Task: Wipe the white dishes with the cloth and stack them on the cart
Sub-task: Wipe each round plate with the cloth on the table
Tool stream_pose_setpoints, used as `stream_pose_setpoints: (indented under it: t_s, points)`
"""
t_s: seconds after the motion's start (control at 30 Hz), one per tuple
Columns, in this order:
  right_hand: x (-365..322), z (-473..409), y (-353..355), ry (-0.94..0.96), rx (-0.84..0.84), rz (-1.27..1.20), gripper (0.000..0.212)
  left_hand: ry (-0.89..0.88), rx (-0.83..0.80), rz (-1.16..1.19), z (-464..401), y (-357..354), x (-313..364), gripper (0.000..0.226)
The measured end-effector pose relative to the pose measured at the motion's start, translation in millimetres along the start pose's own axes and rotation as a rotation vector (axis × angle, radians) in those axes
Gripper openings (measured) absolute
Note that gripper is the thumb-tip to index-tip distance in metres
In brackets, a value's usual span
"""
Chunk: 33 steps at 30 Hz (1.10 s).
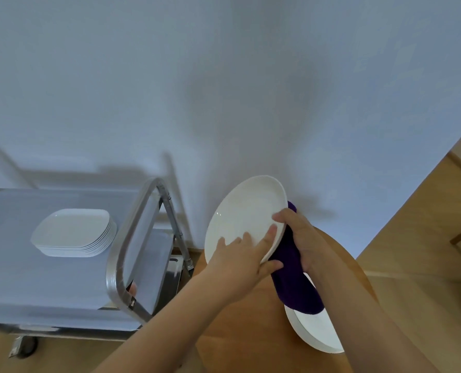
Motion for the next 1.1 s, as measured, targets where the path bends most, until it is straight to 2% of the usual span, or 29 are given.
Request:
stream_pose_setpoints:
  t_s: [0.07, 0.13, 0.2, 0.27, 0.3, 0.37, 0.4, 0.43, 0.47, 0.5, 0.57, 0.67, 0.77, 0.83, 0.93, 1.03, 1.1]
  points:
    - [6.0, -0.9, 7.4, -0.026, 0.036, -0.057, 0.028, 0.023, -0.038, -0.055, -0.9, -5.3, -6.5, 0.079]
    - [14.1, -1.8, 17.4, -0.050, 0.091, -0.154, 0.028, 0.081, 0.045, 0.115, 1.9, -2.8, -19.3, 0.097]
    - [16.7, -2.0, 28.2, -0.034, 0.142, -0.209, 0.030, 0.213, 0.260, 0.283, 8.6, 9.0, -45.4, 0.097]
    - [15.7, -0.8, 36.2, -0.009, 0.166, -0.203, 0.020, 0.412, 0.544, 0.390, 19.7, 19.2, -78.7, 0.081]
    - [15.7, 0.2, 39.2, -0.005, 0.176, -0.189, 0.015, 0.524, 0.595, 0.575, 23.4, 15.6, -96.7, 0.078]
    - [16.0, 1.4, 43.8, -0.002, 0.198, -0.137, 0.011, 0.652, 0.463, 1.348, 19.1, -11.3, -115.2, 0.070]
    - [15.5, 2.1, 45.1, 0.004, 0.215, -0.091, 0.010, 0.607, 0.319, 1.756, 11.6, -23.9, -108.6, 0.061]
    - [14.7, 2.6, 45.8, 0.011, 0.233, -0.033, 0.009, 0.558, 0.189, 2.062, 9.5, -30.3, -99.9, 0.052]
    - [13.1, 2.9, 46.8, 0.023, 0.256, 0.031, 0.009, 0.508, 0.116, 2.206, 8.9, -31.7, -95.2, 0.045]
    - [10.5, 3.2, 48.8, 0.041, 0.292, 0.098, 0.010, 0.476, 0.114, 2.250, 7.9, -32.8, -94.3, 0.040]
    - [-0.7, 5.6, 56.4, 0.135, 0.405, 0.228, 0.012, 0.456, 0.217, 2.252, 6.3, -35.9, -96.6, 0.028]
    - [-31.2, 19.3, 59.1, 0.458, 0.569, 0.368, 0.015, 0.421, 0.359, 2.149, 7.0, -34.3, -100.4, 0.027]
    - [-42.5, 27.5, 33.7, 0.691, 0.525, 0.474, 0.016, 0.428, 0.376, 2.063, 8.4, -32.9, -94.6, 0.032]
    - [-34.5, 16.9, 12.0, 0.696, 0.462, 0.595, 0.025, 0.430, 0.363, 2.015, 8.6, -29.3, -84.5, 0.036]
    - [-15.9, -9.3, -6.2, 0.595, 0.445, 0.804, 0.048, 0.367, 0.352, 1.928, 5.7, -24.1, -68.3, 0.038]
    - [-1.0, -18.1, -20.6, 0.578, 0.426, 0.938, 0.052, 0.338, 0.352, 1.843, 3.3, -22.6, -64.3, 0.036]
    - [11.8, -13.1, -39.0, 0.645, 0.319, 0.998, 0.049, 0.318, 0.333, 1.829, 0.9, -23.7, -62.6, 0.039]
Point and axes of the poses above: each hand's wrist, its own z-axis away from the middle knuckle, its own y-axis out of the back of the hand, x = y × z, the point moved 8 cm from there along -z, towards the middle knuckle, and after that the axes turned 10 degrees about -z, right-handed, at the moved point
